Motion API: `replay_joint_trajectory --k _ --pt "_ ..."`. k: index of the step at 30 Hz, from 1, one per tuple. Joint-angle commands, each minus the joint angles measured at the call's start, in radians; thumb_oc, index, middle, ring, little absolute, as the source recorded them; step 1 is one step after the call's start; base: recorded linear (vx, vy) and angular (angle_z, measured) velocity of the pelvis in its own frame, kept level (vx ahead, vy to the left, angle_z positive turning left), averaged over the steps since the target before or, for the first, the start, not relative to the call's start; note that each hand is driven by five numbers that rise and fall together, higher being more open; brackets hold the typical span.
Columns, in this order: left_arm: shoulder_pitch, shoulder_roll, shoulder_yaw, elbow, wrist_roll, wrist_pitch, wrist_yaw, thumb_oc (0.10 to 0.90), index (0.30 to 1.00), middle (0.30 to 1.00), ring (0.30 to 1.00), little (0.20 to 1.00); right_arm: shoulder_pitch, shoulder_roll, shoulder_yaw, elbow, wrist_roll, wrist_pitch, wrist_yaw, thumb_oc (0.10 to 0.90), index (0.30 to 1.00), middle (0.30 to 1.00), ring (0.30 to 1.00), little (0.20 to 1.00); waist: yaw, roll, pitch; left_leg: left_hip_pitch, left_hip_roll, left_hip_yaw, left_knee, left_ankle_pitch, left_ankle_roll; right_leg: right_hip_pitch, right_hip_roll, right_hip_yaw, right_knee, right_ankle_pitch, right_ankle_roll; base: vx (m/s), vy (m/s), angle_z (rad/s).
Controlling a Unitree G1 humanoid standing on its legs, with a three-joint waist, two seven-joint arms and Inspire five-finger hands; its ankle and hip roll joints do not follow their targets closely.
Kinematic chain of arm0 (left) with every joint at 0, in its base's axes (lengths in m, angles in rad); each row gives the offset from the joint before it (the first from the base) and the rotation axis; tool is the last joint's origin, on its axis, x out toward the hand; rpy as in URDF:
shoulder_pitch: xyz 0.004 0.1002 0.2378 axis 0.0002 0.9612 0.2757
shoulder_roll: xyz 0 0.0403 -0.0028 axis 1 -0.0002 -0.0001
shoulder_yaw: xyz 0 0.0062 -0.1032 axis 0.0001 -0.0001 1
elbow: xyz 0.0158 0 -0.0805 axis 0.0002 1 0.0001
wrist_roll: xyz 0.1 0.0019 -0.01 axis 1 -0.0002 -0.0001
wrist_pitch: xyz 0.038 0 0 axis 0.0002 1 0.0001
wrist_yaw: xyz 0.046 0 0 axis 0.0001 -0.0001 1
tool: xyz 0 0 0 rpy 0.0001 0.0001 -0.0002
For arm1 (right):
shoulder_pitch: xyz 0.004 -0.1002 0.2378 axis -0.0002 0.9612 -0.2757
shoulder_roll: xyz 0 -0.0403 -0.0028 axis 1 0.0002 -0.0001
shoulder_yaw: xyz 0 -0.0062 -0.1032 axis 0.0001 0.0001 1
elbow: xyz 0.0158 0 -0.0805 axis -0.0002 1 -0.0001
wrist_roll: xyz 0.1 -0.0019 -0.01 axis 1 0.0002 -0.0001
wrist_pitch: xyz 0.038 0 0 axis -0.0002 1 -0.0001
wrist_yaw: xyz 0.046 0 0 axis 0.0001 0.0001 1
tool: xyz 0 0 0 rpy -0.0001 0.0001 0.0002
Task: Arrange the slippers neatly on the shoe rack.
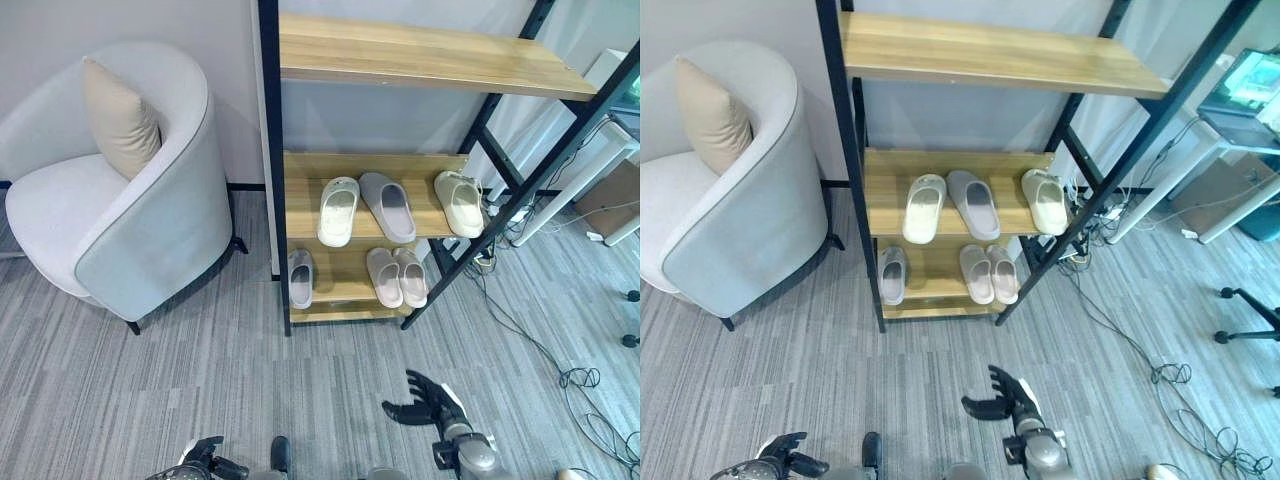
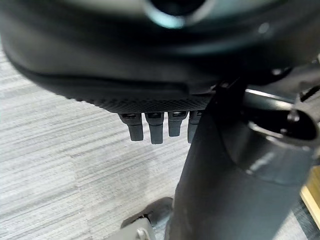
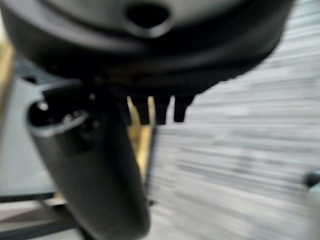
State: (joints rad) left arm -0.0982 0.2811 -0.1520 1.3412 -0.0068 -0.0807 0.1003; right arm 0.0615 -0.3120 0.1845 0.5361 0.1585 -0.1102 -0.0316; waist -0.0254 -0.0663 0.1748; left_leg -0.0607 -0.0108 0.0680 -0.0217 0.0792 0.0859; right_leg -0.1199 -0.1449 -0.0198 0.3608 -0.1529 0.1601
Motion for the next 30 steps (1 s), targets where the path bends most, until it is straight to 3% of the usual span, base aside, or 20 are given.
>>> replay_joint_trajectory --k 1,8,13,19,21,26,30 --pt "0.024 0.001 0.011 -0.002 0.022 -0.026 0.003 0.800 0.900 0.900 0.900 0.900 -0.035 -0.136 -0.051 -0.212 -0.059 -0.095 -0.020 0.800 0.900 0.900 0.900 0.900 -0.033 0.011 -0.012 0.030 0.012 -0.055 0.141 -0.185 -0.072 -0.033 0.014 0.028 -0.224 0.164 0.010 0.19 -0.031 0.07" --pt "0.073 -0.013 0.043 0.035 0.089 -0.024 -0.012 0.800 0.900 0.900 0.900 0.900 -0.010 -0.238 -0.108 -0.494 -0.149 -0.154 -0.009 0.800 0.900 0.900 0.900 0.900 -0.020 0.007 -0.054 0.068 0.004 -0.080 0.112 -0.195 -0.081 0.047 0.034 0.060 -0.311 0.160 -0.001 0.15 -0.092 0.36" --pt "0.111 -0.041 0.007 0.025 0.123 -0.029 -0.014 0.800 0.900 0.900 0.900 0.900 -0.085 -0.275 -0.224 -0.569 -0.184 -0.175 -0.119 0.800 0.900 0.900 0.900 0.900 0.000 0.025 -0.084 0.096 0.026 -0.108 0.078 -0.187 -0.100 0.101 0.052 0.030 -0.352 0.139 -0.025 0.12 -0.113 0.04" --pt "0.125 -0.056 -0.056 -0.001 0.157 -0.034 -0.016 0.800 0.900 0.900 0.900 0.900 -0.161 -0.335 -0.312 -0.558 -0.173 -0.187 -0.191 0.800 0.900 0.900 0.900 0.900 0.017 0.035 -0.091 0.103 0.043 -0.136 0.039 -0.157 -0.116 0.128 0.063 -0.002 -0.382 0.129 -0.040 0.06 -0.104 0.21" --pt "0.132 -0.057 -0.086 -0.006 0.158 -0.038 -0.024 0.800 0.900 0.900 0.900 0.900 -0.224 -0.377 -0.340 -0.481 -0.166 -0.188 -0.246 0.800 0.900 0.900 0.900 0.900 0.029 0.044 -0.092 0.112 0.055 -0.156 0.020 -0.155 -0.125 0.142 0.076 -0.017 -0.389 0.109 -0.048 0.09 -0.124 0.23" --pt "0.123 -0.055 -0.145 -0.020 0.164 -0.045 -0.018 0.800 0.900 0.900 0.900 0.900 -0.383 -0.483 -0.304 -0.295 -0.180 -0.180 -0.333 0.800 0.900 0.900 0.900 0.900 0.043 0.065 -0.068 0.093 0.061 -0.185 0.003 -0.140 -0.139 0.132 0.082 -0.042 -0.389 0.096 -0.056 0.04 -0.089 0.19" --pt "0.114 -0.060 -0.181 -0.009 0.160 -0.046 -0.008 0.800 0.900 0.900 0.900 0.900 -0.491 -0.514 -0.263 -0.207 -0.141 -0.185 -0.375 0.800 0.900 0.900 0.900 0.900 0.050 0.085 -0.047 0.064 0.059 -0.194 0.002 -0.131 -0.145 0.102 0.082 -0.055 -0.371 0.088 -0.060 0.01 -0.049 0.12"
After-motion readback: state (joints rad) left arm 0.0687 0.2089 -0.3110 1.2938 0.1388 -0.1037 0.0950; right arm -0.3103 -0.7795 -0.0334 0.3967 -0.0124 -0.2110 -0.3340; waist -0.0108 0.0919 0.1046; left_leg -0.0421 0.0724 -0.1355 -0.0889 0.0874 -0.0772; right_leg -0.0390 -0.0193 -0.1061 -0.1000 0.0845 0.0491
